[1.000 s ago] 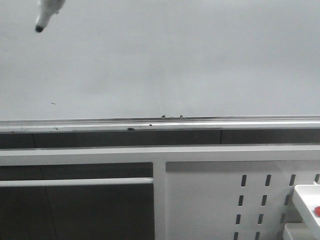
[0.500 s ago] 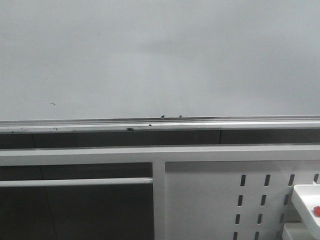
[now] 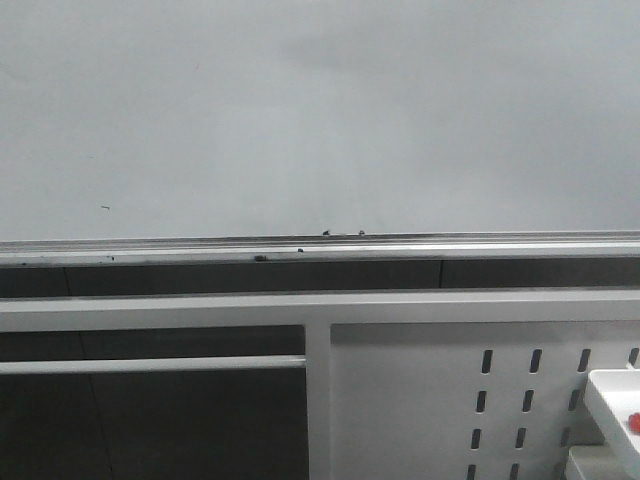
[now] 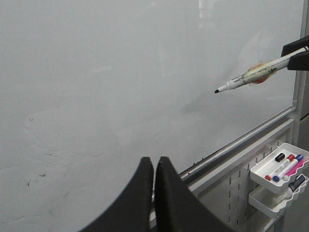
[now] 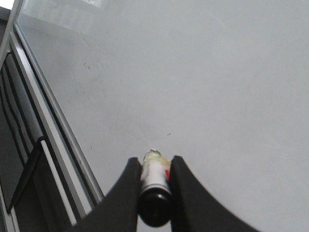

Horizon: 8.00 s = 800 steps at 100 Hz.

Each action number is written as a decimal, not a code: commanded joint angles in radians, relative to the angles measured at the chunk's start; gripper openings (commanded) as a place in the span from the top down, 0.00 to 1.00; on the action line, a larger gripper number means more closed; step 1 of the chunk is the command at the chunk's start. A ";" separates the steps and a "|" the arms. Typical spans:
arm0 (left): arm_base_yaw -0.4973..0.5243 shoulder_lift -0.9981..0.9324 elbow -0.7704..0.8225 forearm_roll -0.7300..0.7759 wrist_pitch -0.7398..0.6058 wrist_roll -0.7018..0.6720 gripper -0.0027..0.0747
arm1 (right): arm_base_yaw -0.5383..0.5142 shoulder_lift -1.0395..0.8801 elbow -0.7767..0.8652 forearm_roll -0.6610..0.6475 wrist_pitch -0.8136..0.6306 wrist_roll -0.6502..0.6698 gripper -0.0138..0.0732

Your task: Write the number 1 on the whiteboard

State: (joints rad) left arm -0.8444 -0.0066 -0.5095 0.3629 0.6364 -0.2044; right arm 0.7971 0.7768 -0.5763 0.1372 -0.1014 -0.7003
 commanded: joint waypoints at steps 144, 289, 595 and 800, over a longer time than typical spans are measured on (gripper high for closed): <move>0.001 -0.017 -0.019 0.013 -0.084 -0.013 0.99 | -0.157 0.157 -0.028 0.003 -0.312 -0.051 0.90; 0.001 -0.017 -0.019 0.011 -0.084 -0.013 0.99 | -0.181 0.444 -0.006 0.213 -0.238 -0.043 0.90; 0.001 0.791 -0.317 -0.850 -0.001 0.930 0.99 | 0.254 0.238 -0.494 0.297 0.572 -0.043 0.87; 0.008 1.372 -0.212 -1.022 -1.140 0.519 0.99 | -0.020 -0.339 -0.029 0.316 0.493 0.061 0.90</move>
State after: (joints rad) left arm -0.8444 1.3877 -0.6706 -0.6622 -0.4673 0.3263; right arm 0.7830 0.4390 -0.5798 0.4314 0.4715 -0.6429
